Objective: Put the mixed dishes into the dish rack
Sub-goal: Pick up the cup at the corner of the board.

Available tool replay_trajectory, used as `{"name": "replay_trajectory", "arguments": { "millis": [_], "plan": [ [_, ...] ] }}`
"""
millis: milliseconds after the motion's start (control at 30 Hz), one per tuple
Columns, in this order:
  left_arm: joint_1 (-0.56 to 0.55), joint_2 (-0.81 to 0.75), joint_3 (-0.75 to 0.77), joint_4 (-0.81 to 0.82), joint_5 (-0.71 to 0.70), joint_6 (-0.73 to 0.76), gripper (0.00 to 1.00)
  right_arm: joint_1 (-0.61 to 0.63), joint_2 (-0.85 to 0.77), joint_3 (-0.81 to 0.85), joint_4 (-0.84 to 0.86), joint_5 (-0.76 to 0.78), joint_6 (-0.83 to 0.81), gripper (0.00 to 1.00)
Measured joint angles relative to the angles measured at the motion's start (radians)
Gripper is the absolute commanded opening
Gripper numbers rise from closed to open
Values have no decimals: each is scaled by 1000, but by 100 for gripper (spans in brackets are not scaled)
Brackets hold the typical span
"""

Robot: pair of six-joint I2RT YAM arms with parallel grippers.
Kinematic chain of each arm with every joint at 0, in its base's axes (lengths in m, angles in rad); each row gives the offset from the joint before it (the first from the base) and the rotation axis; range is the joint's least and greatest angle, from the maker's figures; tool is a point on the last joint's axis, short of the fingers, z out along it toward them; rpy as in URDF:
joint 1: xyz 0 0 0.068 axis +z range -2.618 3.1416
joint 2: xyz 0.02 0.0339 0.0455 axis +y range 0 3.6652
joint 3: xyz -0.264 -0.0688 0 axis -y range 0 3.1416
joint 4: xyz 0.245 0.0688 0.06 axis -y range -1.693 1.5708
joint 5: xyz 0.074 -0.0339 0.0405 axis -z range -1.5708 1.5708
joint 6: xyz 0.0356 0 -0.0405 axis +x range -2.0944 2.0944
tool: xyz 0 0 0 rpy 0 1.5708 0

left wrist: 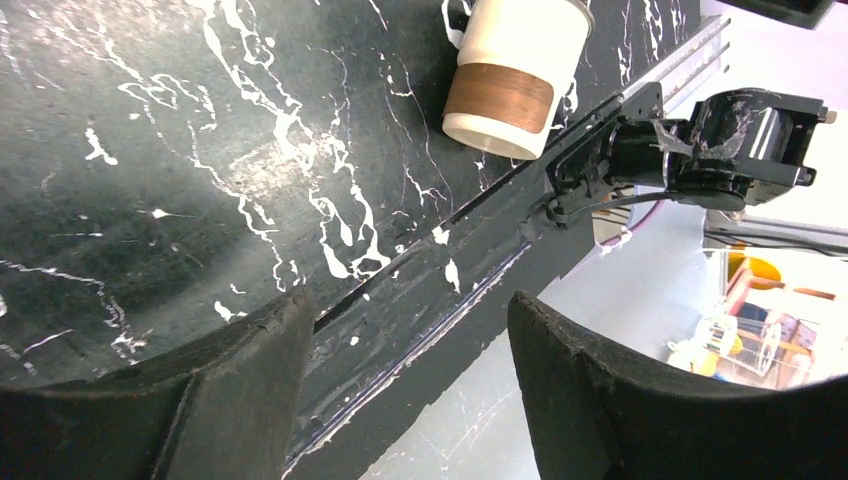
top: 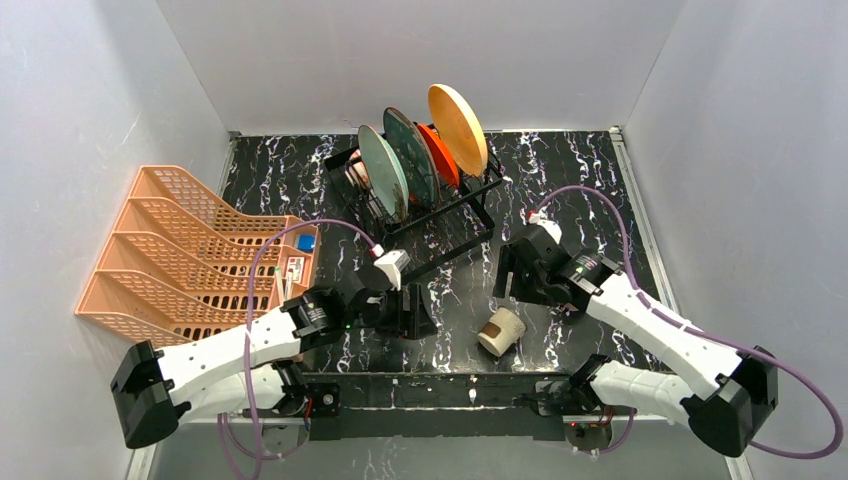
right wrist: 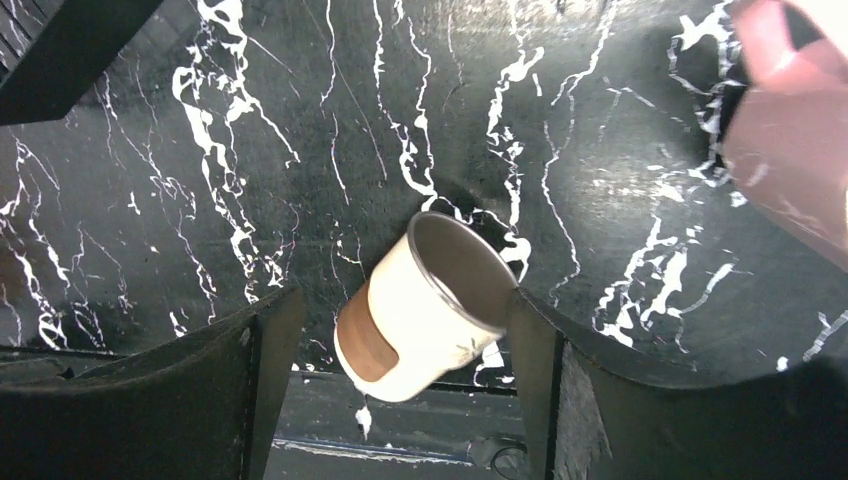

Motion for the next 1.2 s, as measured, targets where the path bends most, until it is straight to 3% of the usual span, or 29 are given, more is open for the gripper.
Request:
{"name": "replay_trajectory", "arguments": {
  "millis": [300,533,667,833,1100,1200],
  "plan": [
    [-14,66,-48,114,66,-48,70,-180,13,-178,136,-306,-87,82],
    [-19,77,-81,158,92,-67,70,-187,-6,-264,195,-470,-86,80],
    [-20,97,-81,189,108,-75,70,-187,-30,-303,244,-548,-71,74],
    [-21,99,-87,210,114,-79,71,-188,-61,-373,332,-635,-27,57],
    [-21,90,-108,210,116,-87,71,-188,-150,-456,488,-741,85,4],
    [-21,86,-109,211,116,-88,71,-190,-179,-457,506,-737,104,1]
  ]
}}
